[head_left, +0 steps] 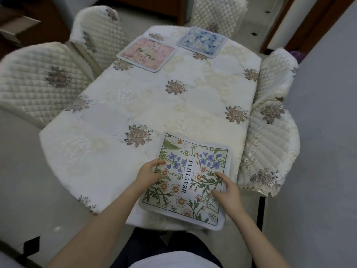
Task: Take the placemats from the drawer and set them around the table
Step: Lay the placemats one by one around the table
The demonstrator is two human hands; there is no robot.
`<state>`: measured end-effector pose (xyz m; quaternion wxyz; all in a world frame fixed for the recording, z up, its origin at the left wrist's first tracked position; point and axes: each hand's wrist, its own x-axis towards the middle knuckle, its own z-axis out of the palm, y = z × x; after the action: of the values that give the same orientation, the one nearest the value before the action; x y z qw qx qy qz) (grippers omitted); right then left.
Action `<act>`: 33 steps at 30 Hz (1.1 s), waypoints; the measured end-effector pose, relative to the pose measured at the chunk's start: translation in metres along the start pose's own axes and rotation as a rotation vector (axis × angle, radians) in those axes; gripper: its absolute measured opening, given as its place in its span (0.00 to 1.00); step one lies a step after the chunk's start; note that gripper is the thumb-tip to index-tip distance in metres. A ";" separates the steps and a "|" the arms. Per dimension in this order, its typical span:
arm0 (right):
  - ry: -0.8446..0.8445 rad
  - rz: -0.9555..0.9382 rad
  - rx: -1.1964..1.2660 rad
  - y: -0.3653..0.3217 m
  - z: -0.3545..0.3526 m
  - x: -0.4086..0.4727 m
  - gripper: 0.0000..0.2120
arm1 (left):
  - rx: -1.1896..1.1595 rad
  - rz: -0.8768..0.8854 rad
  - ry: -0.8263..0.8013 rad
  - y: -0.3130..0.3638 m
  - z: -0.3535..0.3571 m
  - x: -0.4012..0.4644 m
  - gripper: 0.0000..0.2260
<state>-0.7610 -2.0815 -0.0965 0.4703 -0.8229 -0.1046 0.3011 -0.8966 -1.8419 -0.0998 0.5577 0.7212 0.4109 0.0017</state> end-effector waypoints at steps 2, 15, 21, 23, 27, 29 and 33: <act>-0.003 -0.043 0.001 -0.009 0.004 0.004 0.30 | -0.033 0.009 0.053 -0.001 -0.010 -0.007 0.21; -0.088 -0.171 0.058 -0.085 0.076 0.002 0.30 | -0.165 -0.024 0.276 -0.013 -0.102 -0.043 0.22; -0.070 -0.135 0.189 -0.117 0.147 -0.009 0.28 | -0.191 0.017 0.256 -0.031 -0.179 -0.039 0.22; -0.040 -0.130 0.204 -0.126 0.176 -0.013 0.28 | -0.187 0.023 0.243 -0.040 -0.207 -0.037 0.22; 0.002 -0.129 0.149 -0.146 0.232 -0.024 0.29 | -0.170 0.045 0.231 -0.064 -0.262 -0.029 0.21; 0.018 -0.138 0.136 -0.156 0.254 -0.029 0.29 | -0.163 0.057 0.232 -0.073 -0.285 -0.023 0.20; 0.055 -0.111 0.131 -0.170 0.281 -0.034 0.28 | -0.149 0.049 0.197 -0.082 -0.315 -0.009 0.20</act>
<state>-0.9362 -1.8058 -0.0471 0.5417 -0.7913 -0.1174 0.2581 -1.0968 -1.5910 -0.0427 0.5664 0.6840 0.4447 0.1166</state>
